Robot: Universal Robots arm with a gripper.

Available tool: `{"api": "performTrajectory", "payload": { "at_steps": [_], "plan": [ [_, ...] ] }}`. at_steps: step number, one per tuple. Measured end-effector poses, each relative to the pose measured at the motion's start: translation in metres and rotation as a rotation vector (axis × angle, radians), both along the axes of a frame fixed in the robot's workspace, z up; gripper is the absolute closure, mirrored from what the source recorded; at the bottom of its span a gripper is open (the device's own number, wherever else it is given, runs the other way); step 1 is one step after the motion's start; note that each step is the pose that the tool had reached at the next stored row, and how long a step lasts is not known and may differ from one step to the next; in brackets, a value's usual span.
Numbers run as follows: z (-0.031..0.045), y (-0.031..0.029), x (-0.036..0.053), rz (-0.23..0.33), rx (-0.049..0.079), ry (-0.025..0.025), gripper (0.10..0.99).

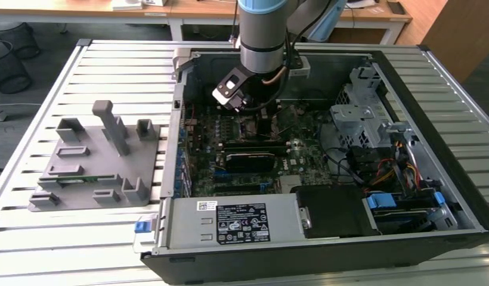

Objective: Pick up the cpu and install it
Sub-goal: 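Place the cpu into insertion slot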

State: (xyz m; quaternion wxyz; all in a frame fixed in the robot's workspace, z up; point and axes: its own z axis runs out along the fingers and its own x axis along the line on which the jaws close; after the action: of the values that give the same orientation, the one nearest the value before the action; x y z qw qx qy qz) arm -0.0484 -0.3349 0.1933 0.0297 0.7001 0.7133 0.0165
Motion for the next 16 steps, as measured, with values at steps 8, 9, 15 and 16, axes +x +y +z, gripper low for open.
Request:
{"api": "performTrajectory", "payload": {
  "at_steps": [8,9,15,16],
  "plan": [
    [0.0000,0.0010,-0.0001,0.000,0.000,0.0000,0.416],
    [0.0000,0.0014,0.0000,0.000,0.000,0.0000,0.416],
    [0.0000,0.0034,0.0000,0.000,0.000,0.0000,0.416],
    [0.0000,0.0037,0.0000,0.000,0.000,0.0000,0.416]
  ]
}}
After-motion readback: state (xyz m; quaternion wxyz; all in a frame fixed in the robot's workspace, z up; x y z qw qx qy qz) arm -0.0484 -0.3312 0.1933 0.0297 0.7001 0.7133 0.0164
